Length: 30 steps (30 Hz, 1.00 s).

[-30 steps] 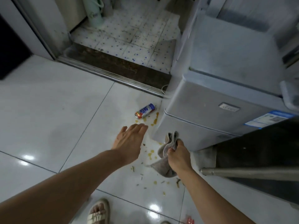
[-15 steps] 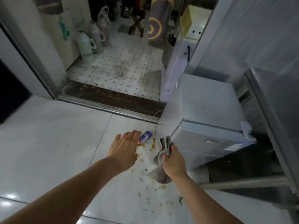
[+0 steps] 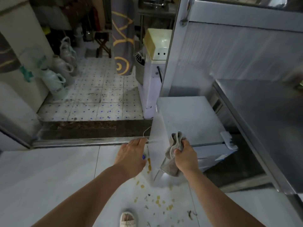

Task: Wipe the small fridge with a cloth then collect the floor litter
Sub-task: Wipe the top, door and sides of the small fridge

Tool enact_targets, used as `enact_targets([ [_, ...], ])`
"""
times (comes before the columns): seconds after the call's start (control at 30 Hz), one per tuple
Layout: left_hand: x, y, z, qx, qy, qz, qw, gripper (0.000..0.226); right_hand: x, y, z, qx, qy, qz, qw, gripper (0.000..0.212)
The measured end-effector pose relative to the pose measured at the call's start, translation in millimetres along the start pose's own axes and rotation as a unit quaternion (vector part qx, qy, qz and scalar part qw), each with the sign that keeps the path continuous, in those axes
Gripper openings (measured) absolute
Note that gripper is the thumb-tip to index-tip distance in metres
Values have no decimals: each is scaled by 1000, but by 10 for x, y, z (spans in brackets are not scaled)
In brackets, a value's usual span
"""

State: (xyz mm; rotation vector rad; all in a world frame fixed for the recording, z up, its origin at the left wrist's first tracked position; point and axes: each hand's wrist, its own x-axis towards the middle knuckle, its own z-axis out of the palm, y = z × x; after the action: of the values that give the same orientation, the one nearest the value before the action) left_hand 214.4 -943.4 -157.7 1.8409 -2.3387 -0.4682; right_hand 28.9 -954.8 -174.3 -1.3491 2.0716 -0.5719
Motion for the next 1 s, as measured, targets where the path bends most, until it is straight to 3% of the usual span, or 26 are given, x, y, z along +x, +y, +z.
enact_targets([
  [0.43,1627,-292,-317,47,-86,102,990,71,975,-409,18,72,70,104,990,35],
  [0.67,2228,-303,-224,62,-110,201,971,64,1176,-550,141,107,111,169,973,28],
  [0.87,2731,-547,-199,57,-132,312,939,39,1274,-876,441,166,189,265,931,30],
  [1.0,2966,-818,-240,59,-181,385,903,55,1232,-1222,794,197,248,316,894,38],
])
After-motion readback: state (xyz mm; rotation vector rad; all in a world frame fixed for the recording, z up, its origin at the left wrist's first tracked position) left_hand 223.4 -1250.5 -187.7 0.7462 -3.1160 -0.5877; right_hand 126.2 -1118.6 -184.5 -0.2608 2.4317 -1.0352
